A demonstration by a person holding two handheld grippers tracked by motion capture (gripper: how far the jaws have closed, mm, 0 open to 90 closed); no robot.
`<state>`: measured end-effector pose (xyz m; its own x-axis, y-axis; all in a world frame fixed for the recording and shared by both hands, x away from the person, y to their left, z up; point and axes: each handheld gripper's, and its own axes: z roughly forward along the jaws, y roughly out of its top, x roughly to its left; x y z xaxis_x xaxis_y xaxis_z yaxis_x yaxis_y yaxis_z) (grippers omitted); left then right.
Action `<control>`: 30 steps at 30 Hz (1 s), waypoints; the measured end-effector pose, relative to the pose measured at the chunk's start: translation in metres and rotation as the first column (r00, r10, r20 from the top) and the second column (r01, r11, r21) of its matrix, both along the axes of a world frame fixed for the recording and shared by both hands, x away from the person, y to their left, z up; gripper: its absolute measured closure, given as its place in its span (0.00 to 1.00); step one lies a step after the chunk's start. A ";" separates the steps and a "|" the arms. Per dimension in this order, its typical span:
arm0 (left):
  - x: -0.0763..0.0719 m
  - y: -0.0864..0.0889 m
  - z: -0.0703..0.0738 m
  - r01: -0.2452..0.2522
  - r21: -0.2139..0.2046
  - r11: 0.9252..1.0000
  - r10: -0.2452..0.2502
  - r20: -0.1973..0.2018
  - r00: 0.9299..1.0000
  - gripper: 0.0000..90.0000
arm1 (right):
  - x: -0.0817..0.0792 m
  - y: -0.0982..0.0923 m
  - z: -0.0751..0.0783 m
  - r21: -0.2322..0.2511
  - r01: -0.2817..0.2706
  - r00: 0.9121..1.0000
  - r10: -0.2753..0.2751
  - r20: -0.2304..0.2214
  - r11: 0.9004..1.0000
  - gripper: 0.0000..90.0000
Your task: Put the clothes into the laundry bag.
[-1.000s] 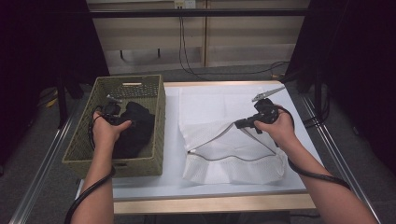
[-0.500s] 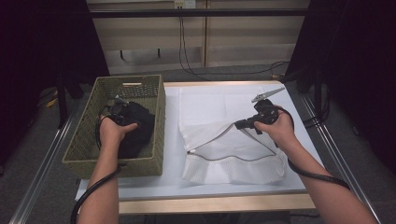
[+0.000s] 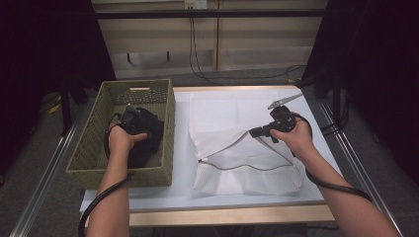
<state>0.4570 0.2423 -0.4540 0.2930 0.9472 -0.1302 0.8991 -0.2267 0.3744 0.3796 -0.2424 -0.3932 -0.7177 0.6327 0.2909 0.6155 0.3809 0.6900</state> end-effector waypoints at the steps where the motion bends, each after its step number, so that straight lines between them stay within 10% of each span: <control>1: 0.000 -0.001 -0.001 0.001 0.004 1.000 -0.001 -0.001 1.000 0.13 | 0.000 0.001 0.000 0.000 -0.001 1.000 0.001 -0.004 1.000 1.00; 9: -0.004 -0.001 0.001 0.006 0.019 1.000 -0.006 0.007 1.000 0.33 | 0.000 0.000 -0.001 0.004 -0.001 1.000 0.001 -0.006 1.000 1.00; 12: -0.005 -0.004 0.005 0.006 0.005 1.000 -0.006 0.000 1.000 0.62 | 0.001 -0.002 -0.002 0.006 0.002 1.000 -0.002 -0.006 1.000 1.00; 30: -0.015 0.003 0.040 -0.032 -0.047 0.998 0.031 -0.032 0.999 0.72 | 0.001 -0.006 0.003 0.012 0.022 1.000 -0.022 0.001 1.000 1.00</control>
